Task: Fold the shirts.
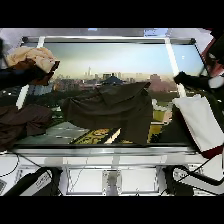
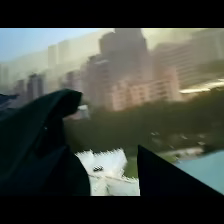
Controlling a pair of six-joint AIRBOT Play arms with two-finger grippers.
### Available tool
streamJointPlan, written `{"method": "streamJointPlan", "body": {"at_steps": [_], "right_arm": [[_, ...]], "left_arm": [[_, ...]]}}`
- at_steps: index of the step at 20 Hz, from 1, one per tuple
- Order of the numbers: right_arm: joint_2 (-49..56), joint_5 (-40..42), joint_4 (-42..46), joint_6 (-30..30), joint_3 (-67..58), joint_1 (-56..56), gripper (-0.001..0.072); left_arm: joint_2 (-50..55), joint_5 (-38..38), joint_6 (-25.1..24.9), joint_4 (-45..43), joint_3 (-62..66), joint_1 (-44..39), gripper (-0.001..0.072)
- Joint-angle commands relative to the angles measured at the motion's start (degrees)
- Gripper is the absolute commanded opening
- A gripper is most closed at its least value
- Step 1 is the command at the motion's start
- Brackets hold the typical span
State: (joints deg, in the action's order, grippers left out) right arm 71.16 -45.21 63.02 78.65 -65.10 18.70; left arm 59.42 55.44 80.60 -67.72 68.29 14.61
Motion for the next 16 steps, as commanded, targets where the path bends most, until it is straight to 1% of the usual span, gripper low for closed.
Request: {"method": "streamJointPlan", "body": {"at_steps": [1, 3, 4, 6, 7, 9, 12, 13, 16], "right_arm": [[-4.5, -11.9, -1.5, -4.1, 5.4, 9.7, 0.0485], [-4.7, -15.6, -8.7, -9.1, 10.9, 12.0, 0.0484], [-4.6, -16.0, -12.6, -11.3, 14.3, 12.2, 0.0485], [-4.0, -15.6, -19.2, -13.5, 20.0, 11.9, 0.0485], [-3.3, -15.1, -22.6, -15.0, 22.4, 11.6, 0.0484], [-1.4, -13.9, -27.6, -17.8, 25.4, 10.6, 0.0482], [2.7, -11.0, -28.8, -18.5, 26.1, 5.5, 0.0475], [3.9, -9.3, -29.2, -18.5, 26.1, 3.2, 0.0475], [6.8, -3.8, -30.5, -18.5, 26.1, -2.2, 0.0475]], "left_arm": [[-11.6, 8.2, 2.6, -3.6, -11.9, 7.4, 0.0697], [-16.7, 5.4, 6.0, 0.6, -25.5, 8.2, 0.0697], [-17.6, 2.8, 7.2, 4.4, -31.4, 8.2, 0.0697], [-17.4, -3.4, 6.3, 12.7, -38.9, 8.2, 0.0697], [-17.4, -7.0, 4.2, 16.4, -41.6, 8.2, 0.0697], [-17.2, -11.6, -2.6, 20.9, -44.1, 8.2, 0.0697], [-15.4, -11.9, -11.5, 27.5, -44.1, 8.1, 0.0697], [-14.7, -11.9, -12.8, 28.9, -44.1, 8.1, 0.0697], [-12.3, -10.8, -13.2, 29.2, -44.1, 8.2, 0.0697]]}}
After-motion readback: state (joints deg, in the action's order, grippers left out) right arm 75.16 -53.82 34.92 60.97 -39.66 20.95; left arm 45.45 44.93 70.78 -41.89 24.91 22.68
